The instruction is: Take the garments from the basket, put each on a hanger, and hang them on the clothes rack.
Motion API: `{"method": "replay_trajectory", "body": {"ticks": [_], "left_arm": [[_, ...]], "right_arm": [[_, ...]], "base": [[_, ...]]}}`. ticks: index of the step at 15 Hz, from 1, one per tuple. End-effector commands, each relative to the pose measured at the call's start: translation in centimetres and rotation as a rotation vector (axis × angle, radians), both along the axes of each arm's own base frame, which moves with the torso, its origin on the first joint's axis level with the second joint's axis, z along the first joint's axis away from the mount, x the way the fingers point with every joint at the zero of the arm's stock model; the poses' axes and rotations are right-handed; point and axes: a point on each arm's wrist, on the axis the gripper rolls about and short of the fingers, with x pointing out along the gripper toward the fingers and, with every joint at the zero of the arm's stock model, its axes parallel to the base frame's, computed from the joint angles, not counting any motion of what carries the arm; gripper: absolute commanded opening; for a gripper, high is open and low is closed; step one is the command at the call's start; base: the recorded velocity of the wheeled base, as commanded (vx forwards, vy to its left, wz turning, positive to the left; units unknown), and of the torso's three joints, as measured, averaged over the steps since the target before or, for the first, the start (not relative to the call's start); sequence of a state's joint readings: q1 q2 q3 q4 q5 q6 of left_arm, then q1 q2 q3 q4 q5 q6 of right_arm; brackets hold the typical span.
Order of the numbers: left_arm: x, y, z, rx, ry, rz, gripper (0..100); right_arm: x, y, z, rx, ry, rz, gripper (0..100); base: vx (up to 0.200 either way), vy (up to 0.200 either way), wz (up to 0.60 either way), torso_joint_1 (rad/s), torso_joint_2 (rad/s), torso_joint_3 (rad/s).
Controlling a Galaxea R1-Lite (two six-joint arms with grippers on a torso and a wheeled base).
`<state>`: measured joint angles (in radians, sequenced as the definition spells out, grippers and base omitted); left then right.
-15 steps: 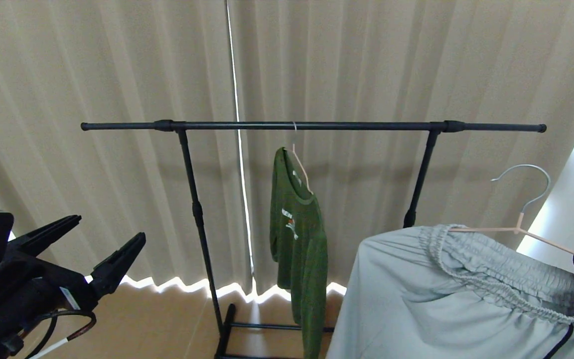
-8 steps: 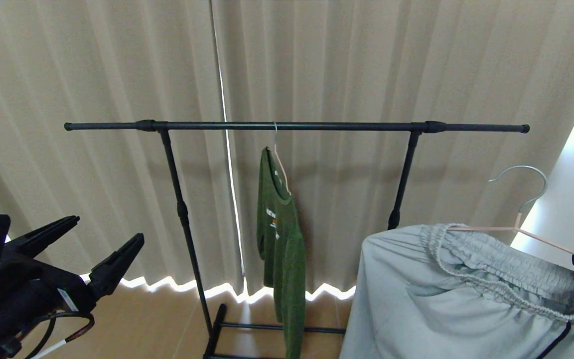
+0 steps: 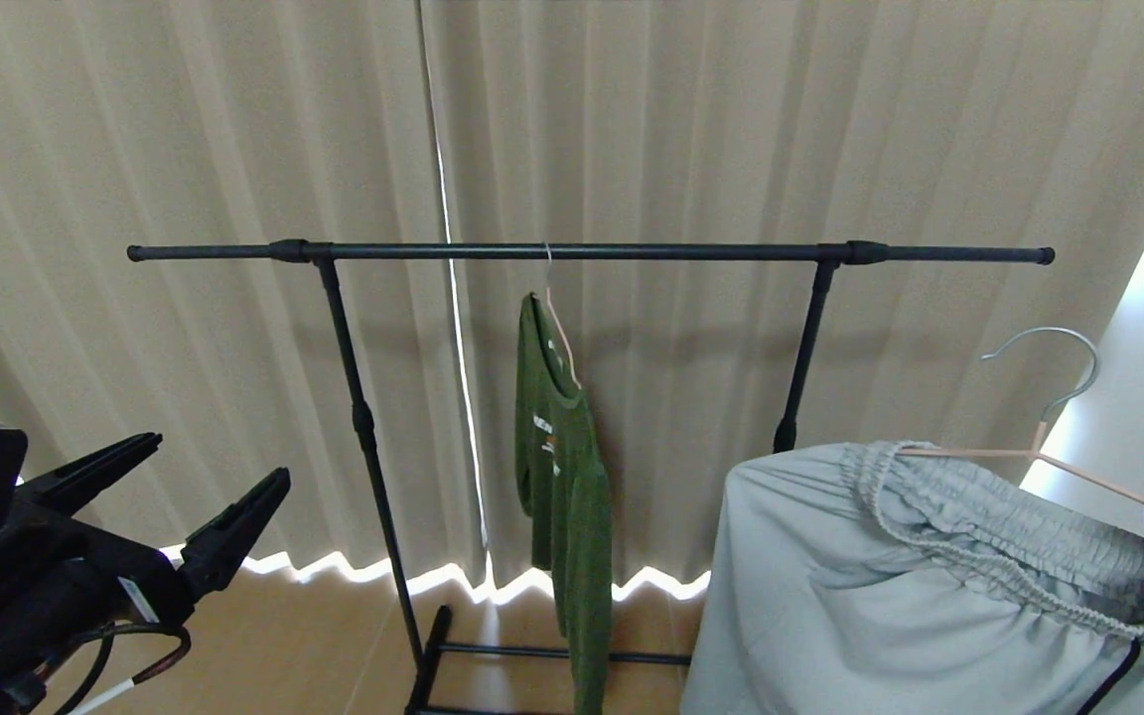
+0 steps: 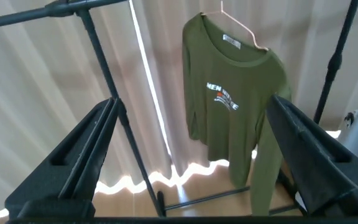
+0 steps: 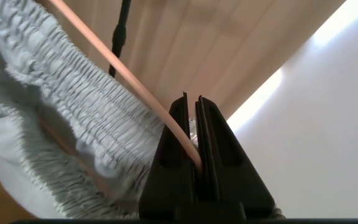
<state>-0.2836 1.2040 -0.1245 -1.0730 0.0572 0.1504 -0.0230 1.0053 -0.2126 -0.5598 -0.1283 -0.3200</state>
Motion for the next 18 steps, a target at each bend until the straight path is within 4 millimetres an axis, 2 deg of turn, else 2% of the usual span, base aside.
{"method": "replay_trajectory", "body": {"ticks": [1,11,13,16,18], "left_arm": [[0.0,0.0,0.0,0.0,0.0,-0.001,100],[-0.1,0.0,0.1,0.002,-0.009,0.001,100],[-0.1,0.0,0.0,0.003,-0.007,0.001,100],[-0.2,0.0,0.1,0.001,-0.013,-0.002,100],[-0.6,0.1,0.4,-0.006,-0.031,-0.008,100]], "right_arm": [[0.0,0.0,-0.1,-0.001,0.005,0.0,0],[-0.4,0.0,-0.3,0.004,-0.003,0.002,0],[0.0,0.3,-0.1,0.016,0.001,0.026,0],[2.9,0.8,1.3,0.014,0.013,0.049,0],[6.8,1.3,2.3,0.013,0.038,0.065,0]], "base": [[0.2,0.0,0.0,0.002,0.0,0.002],[0.2,0.0,0.0,0.006,0.0,0.002],[0.0,0.0,0.0,0.0,0.0,0.0],[0.0,0.0,0.0,0.0,0.0,0.0],[0.0,0.0,0.0,0.0,0.0,0.0]]}}
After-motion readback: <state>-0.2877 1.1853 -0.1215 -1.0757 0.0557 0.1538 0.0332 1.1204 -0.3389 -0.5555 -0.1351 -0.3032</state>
